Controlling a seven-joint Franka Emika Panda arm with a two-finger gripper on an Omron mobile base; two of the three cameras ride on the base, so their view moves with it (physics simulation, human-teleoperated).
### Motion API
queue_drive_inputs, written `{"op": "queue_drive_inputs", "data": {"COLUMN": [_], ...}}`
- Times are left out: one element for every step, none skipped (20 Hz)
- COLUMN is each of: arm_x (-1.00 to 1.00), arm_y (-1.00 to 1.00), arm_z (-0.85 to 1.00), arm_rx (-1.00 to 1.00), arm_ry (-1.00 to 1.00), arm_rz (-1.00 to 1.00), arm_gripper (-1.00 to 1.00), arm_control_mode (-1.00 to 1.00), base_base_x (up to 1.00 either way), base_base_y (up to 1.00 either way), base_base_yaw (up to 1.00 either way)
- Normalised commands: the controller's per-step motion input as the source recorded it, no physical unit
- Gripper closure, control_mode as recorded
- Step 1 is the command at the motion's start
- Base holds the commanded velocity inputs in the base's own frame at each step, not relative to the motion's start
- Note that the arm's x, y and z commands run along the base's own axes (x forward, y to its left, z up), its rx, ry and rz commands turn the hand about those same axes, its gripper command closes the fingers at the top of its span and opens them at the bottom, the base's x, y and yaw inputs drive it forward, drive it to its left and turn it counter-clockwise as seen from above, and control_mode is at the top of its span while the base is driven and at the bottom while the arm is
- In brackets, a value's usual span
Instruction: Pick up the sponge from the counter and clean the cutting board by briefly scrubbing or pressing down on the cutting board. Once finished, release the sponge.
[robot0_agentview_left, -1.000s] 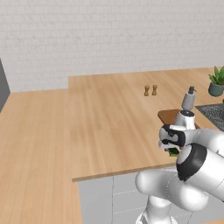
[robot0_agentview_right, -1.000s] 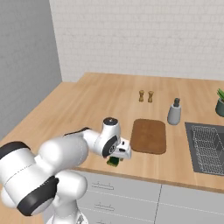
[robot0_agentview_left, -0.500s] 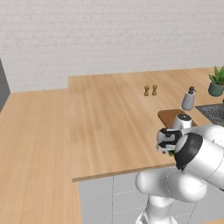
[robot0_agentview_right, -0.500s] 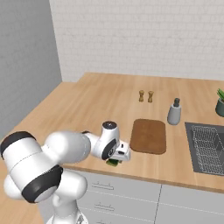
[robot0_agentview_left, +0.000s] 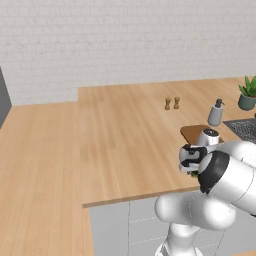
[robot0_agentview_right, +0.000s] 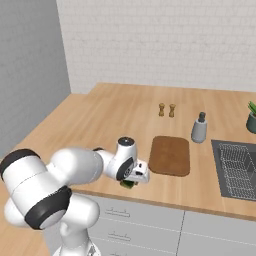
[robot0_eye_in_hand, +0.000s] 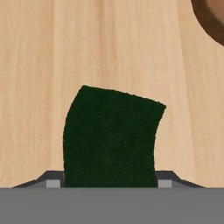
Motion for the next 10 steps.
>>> {"op": "queue_drive_inputs", "data": {"arm_x": [0.0,0.0,0.0,0.0,0.0,0.0,0.0,0.09,0.14,0.33], "arm_y": [0.0,-0.06,-0.06,-0.27,-0.37,0.0,-0.06,-0.61,-0.69,-0.62], "arm_z": [0.4,0.59,0.59,0.6,0.51,0.68,0.78,0.69,0.56,0.42], "arm_rx": [0.0,0.01,0.01,0.02,0.0,-0.09,-0.11,-0.01,0.0,0.0], "arm_ry": [-0.03,0.0,0.0,0.0,0.0,0.0,-0.02,0.0,0.0,0.0], "arm_rz": [0.0,-0.03,-0.05,-0.06,-0.01,-0.14,-0.17,-0.14,-0.14,-0.23], "arm_gripper": [1.0,1.0,1.0,1.0,1.0,1.0,1.0,1.0,1.0,1.0], "arm_control_mode": [-1.0,-1.0,-1.0,-1.0,-1.0,-1.0,-1.0,-1.0,-1.0,-1.0], "base_base_x": [0.0,0.0,0.0,0.0,0.0,0.0,0.0,0.0,0.0,0.0], "base_base_y": [0.0,0.0,0.0,0.0,0.0,0.0,0.0,0.0,0.0,0.0], "base_base_yaw": [0.0,0.0,0.0,0.0,0.0,0.0,0.0,0.0,0.0,0.0]}}
